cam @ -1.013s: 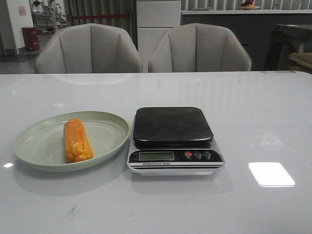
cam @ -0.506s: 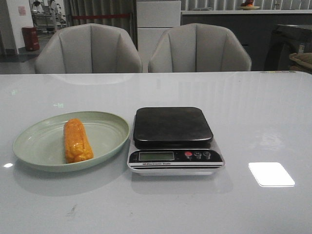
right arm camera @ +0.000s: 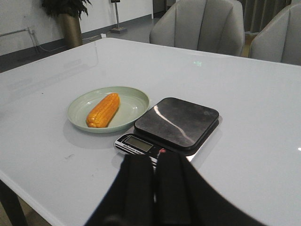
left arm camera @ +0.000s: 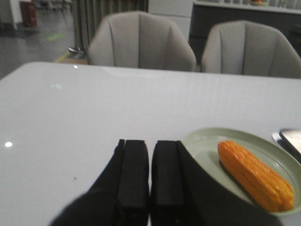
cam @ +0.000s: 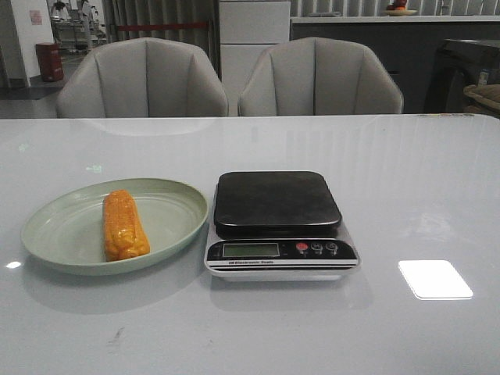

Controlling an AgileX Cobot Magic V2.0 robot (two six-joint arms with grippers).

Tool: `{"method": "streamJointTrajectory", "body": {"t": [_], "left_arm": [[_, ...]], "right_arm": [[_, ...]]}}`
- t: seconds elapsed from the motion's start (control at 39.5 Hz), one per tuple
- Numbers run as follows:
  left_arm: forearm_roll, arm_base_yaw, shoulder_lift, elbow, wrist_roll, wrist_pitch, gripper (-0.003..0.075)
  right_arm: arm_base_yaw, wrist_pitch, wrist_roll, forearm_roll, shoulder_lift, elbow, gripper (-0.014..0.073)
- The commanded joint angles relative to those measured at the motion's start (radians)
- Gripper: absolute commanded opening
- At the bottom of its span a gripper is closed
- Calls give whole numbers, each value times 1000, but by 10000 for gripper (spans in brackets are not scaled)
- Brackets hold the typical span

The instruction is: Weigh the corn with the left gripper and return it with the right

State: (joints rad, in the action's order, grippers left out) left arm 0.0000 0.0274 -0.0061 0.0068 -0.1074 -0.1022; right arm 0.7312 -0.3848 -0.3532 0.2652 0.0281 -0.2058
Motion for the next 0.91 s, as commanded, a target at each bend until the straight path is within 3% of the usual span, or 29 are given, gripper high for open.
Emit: {"method": "streamJointTrajectory", "body": {"t": [0.0, 0.89], "left_arm": [[0, -28, -21, 30, 0, 110, 113], [0, -12, -21, 30, 0, 122, 113]], "right_arm": [[-6, 72, 11, 24, 11, -27, 146], [-6, 72, 11, 24, 11, -27, 146]]}}
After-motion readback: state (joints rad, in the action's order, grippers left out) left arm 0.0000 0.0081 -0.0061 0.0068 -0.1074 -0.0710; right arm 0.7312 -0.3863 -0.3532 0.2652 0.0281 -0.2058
